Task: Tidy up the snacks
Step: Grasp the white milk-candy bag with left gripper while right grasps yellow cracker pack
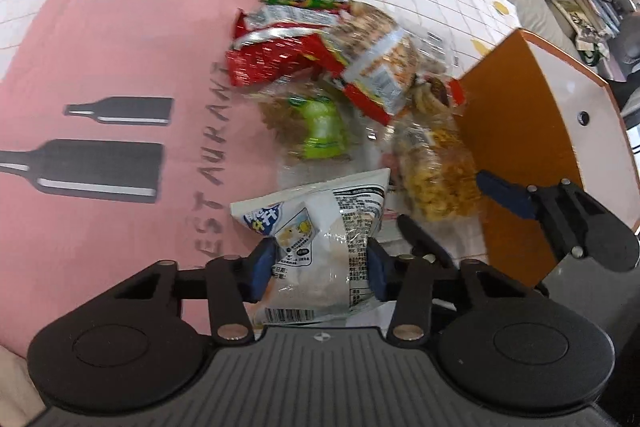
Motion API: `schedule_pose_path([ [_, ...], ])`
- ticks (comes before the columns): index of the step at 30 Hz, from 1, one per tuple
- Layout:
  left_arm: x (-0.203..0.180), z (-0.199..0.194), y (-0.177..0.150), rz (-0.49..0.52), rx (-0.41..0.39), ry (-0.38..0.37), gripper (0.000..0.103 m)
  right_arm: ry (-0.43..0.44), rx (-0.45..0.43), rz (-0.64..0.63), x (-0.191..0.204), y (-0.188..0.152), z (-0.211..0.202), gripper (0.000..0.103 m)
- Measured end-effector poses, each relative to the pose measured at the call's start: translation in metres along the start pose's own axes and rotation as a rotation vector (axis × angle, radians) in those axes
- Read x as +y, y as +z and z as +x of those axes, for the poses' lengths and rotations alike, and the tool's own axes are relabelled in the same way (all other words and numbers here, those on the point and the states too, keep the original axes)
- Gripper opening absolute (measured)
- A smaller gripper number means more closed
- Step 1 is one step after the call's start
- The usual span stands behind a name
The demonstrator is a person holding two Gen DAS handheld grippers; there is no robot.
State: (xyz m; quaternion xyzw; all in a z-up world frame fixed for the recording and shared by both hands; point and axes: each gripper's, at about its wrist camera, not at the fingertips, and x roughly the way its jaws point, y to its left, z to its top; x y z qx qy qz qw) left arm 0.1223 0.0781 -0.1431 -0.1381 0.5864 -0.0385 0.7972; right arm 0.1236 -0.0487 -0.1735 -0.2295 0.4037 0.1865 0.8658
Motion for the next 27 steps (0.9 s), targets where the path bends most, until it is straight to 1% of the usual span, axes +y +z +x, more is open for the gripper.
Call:
schedule_pose_path([
  [5, 0.012, -0.002, 0.001, -0.01, 0.001, 0.022, 0.054, 0.004, 0.02, 0.006, 0.002, 0.003, 0.015, 0.071],
  [7, 0.014, 0.0, 0.001, -0.016, 0.004, 0.029, 0.061, -0.013, 0.018, -0.002, 0.005, 0.003, 0.02, 0.073],
  [10, 0.018, 0.004, 0.0, -0.031, 0.021, 0.018, 0.066, -0.038, 0.007, -0.004, 0.006, 0.002, 0.025, 0.074],
  [12, 0.02, 0.006, 0.0, -0.041, 0.026, 0.008, 0.067, -0.058, -0.001, -0.004, 0.007, 0.0, 0.027, 0.071],
  [14, 0.02, 0.008, -0.001, -0.043, 0.027, 0.002, 0.067, -0.087, -0.01, -0.018, 0.009, -0.001, 0.028, 0.062],
  [15, 0.02, 0.008, -0.002, -0.042, 0.024, 0.0, 0.067, -0.094, -0.013, -0.022, 0.009, -0.002, 0.027, 0.061],
  [19, 0.019, 0.008, -0.004, -0.034, 0.021, -0.016, 0.058, -0.103, -0.015, -0.012, 0.008, -0.002, 0.024, 0.05],
  [20, 0.019, 0.008, -0.004, -0.031, 0.017, -0.014, 0.057, -0.1, -0.014, -0.004, 0.007, -0.001, 0.022, 0.047],
  [23, 0.019, 0.005, -0.007, -0.026, 0.003, -0.006, 0.054, -0.077, -0.012, 0.031, 0.003, 0.001, 0.014, 0.041],
  [27, 0.019, 0.0, -0.011, -0.019, -0.014, 0.004, 0.053, -0.042, -0.014, 0.087, -0.002, 0.003, -0.002, 0.037],
])
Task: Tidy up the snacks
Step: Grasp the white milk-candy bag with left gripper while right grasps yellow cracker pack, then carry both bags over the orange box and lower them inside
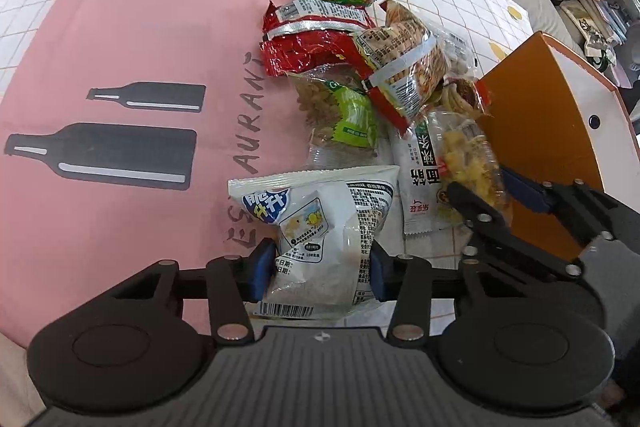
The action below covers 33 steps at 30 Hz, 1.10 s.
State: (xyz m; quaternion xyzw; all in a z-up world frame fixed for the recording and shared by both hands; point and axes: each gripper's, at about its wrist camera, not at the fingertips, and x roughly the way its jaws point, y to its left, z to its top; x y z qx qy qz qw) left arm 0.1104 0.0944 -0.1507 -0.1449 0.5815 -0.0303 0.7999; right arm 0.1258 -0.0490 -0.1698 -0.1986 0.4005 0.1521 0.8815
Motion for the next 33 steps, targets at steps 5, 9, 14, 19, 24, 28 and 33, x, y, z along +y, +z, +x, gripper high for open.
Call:
schedule_pose_path([
  [5, -0.001, -0.013, -0.003, 0.005, -0.032, -0.004, 0.052, 0.075, 0.003, 0.102, -0.011, 0.004, -0.021, 0.033],
  [9, 0.001, -0.03, -0.007, -0.003, -0.058, -0.017, 0.051, 0.169, 0.006, 0.235, -0.025, 0.006, -0.038, 0.032],
  [14, -0.001, -0.055, -0.01, -0.003, -0.103, -0.04, 0.051, 0.248, -0.015, 0.338, -0.04, 0.009, -0.061, 0.031],
  [19, -0.015, -0.083, -0.008, 0.026, -0.151, -0.075, 0.051, 0.302, -0.061, 0.386, -0.054, 0.014, -0.092, 0.03],
  [24, -0.046, -0.108, 0.001, 0.1, -0.202, -0.118, 0.051, 0.301, -0.124, 0.394, -0.079, 0.021, -0.127, 0.03],
  [28, -0.086, -0.12, 0.011, 0.198, -0.239, -0.142, 0.051, 0.283, -0.148, 0.402, -0.11, 0.023, -0.147, 0.03],
  [33, -0.141, -0.117, 0.027, 0.322, -0.242, -0.187, 0.051, 0.223, -0.128, 0.418, -0.156, 0.019, -0.158, 0.03],
])
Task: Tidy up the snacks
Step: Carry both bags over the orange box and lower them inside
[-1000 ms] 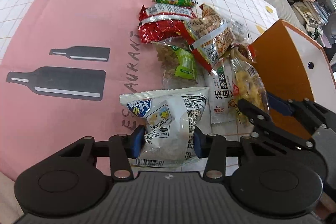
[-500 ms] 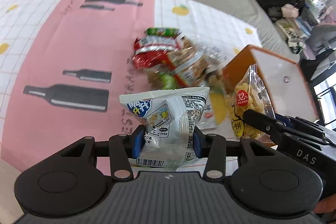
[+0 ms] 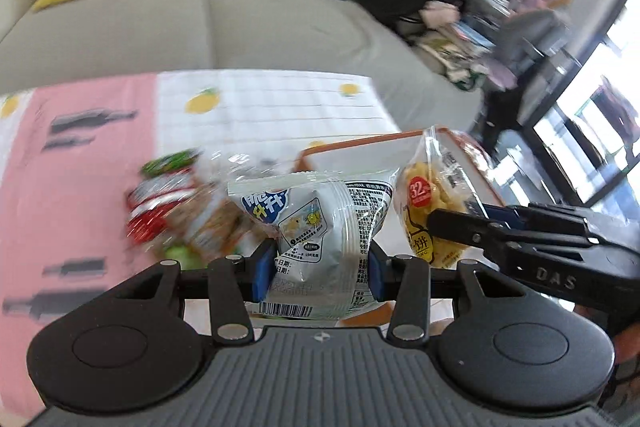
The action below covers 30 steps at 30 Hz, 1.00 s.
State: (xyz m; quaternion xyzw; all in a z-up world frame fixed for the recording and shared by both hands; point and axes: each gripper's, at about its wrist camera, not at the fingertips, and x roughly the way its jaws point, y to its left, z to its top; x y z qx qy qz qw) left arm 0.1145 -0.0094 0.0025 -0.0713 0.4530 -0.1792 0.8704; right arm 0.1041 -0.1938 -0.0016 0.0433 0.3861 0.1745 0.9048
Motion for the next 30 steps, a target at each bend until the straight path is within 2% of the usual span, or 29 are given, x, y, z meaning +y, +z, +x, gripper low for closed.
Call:
schedule_pose_path([
  [5, -0.045, 0.034, 0.025, 0.099, 0.04, -0.061, 0.051, -0.083, 0.032, 0.033, -0.052, 0.008, -0.009, 0.03],
  [8, -0.07, 0.056, 0.033, 0.17, 0.072, -0.078, 0.051, -0.097, 0.053, 0.088, -0.085, 0.011, -0.01, 0.03],
  [12, -0.088, 0.098, 0.041, 0.258, 0.175, -0.085, 0.051, -0.122, 0.107, 0.142, -0.121, 0.016, 0.01, 0.03],
  [16, -0.1, 0.135, 0.033, 0.357, 0.286, -0.066, 0.051, -0.148, 0.175, 0.168, -0.147, 0.014, 0.035, 0.03],
  [20, -0.104, 0.163, 0.025, 0.419, 0.373, -0.055, 0.051, -0.144, 0.25, 0.186, -0.165, 0.008, 0.063, 0.03],
  [30, -0.106, 0.208, 0.007, 0.541, 0.507, -0.007, 0.052, -0.121, 0.465, 0.139, -0.173, -0.005, 0.123, 0.03],
])
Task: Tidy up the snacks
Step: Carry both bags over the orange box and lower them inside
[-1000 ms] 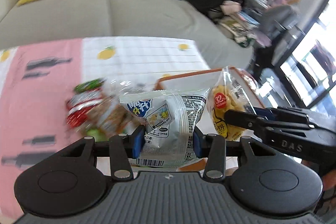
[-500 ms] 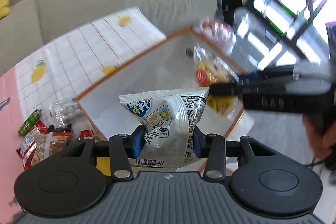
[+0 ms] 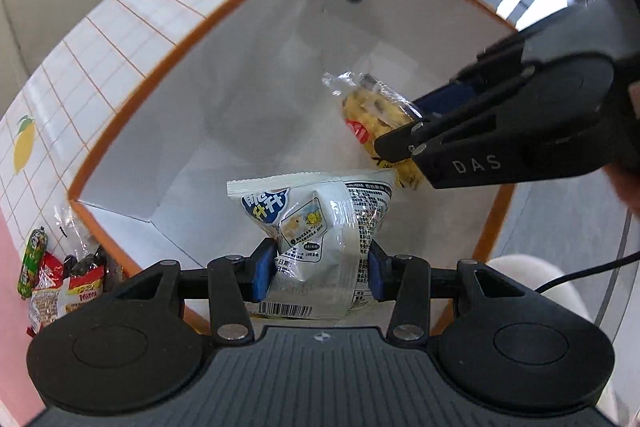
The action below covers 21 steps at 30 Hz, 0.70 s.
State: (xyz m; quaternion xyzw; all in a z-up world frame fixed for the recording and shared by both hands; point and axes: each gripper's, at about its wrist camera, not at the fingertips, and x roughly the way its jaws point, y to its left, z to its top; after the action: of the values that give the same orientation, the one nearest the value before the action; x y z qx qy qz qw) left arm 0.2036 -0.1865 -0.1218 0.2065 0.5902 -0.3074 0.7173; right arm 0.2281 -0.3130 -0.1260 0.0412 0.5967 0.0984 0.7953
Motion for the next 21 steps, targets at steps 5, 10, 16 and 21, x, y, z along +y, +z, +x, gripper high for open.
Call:
schedule_pose_path([
  [5, 0.001, 0.016, 0.0, 0.003, 0.057, -0.008, 0.052, -0.004, 0.071, -0.053, 0.003, 0.005, 0.014, 0.031],
  [10, -0.004, 0.025, -0.001, 0.018, 0.094, 0.001, 0.056, 0.016, 0.129, -0.077, 0.006, 0.006, 0.028, 0.036],
  [16, -0.003, 0.029, 0.001, 0.023, 0.105, 0.02, 0.069, 0.04, 0.163, -0.064, 0.008, 0.005, 0.042, 0.041],
  [21, -0.004, 0.024, 0.001, 0.029, 0.084, 0.03, 0.072, 0.04, 0.18, -0.052, 0.009, 0.006, 0.046, 0.043],
])
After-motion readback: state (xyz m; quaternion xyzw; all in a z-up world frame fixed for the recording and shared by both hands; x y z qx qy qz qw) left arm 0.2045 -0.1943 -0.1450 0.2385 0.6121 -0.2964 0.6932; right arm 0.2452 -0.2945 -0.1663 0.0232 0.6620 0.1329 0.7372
